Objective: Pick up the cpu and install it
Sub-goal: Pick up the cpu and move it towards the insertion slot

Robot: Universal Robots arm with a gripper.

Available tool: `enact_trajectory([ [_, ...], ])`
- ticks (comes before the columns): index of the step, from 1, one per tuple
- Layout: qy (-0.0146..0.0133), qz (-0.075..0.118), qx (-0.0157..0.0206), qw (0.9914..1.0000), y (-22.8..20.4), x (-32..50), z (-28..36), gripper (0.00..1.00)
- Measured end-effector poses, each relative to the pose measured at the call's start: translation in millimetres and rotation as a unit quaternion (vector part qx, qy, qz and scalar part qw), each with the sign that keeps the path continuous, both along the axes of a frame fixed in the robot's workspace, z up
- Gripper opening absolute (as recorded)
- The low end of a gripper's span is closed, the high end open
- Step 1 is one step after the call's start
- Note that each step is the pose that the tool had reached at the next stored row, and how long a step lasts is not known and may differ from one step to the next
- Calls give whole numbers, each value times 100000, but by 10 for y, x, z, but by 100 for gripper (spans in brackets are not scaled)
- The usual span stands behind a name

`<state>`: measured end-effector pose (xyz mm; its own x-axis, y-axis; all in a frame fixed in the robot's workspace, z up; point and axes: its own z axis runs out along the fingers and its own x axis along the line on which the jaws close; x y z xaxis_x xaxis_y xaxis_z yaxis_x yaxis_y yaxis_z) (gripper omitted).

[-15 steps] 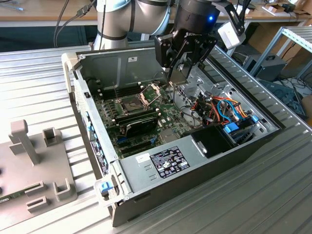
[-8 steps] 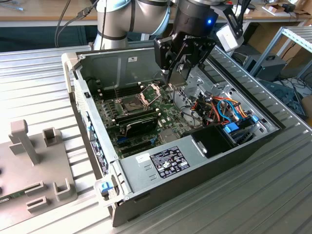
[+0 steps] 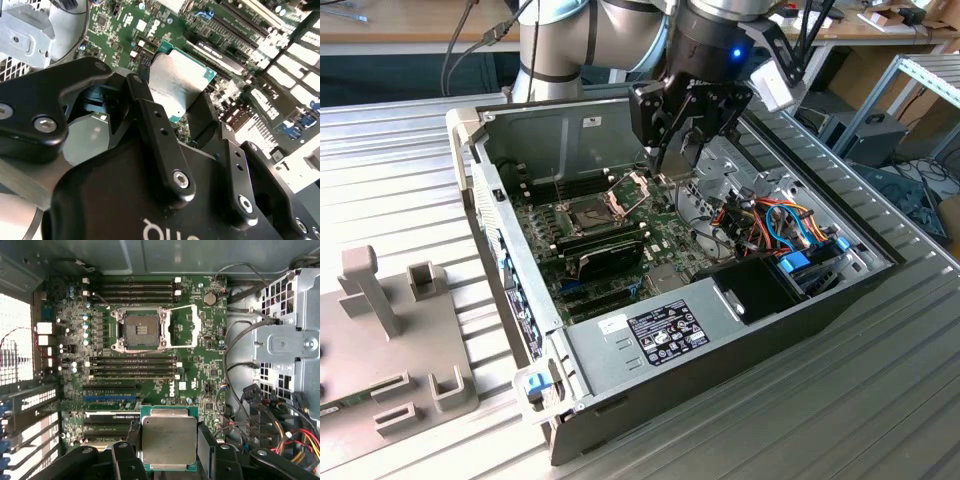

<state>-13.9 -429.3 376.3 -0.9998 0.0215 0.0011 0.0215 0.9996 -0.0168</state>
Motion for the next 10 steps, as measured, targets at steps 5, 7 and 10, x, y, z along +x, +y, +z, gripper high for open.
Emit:
enact_trajectory([
  [5,2,-2,-2,100000,126,-11,-51,55],
  [7,1,1,-1,100000,175,-14,-67,55],
  [10,2,1,-6,100000,254,-22,-92,55],
])
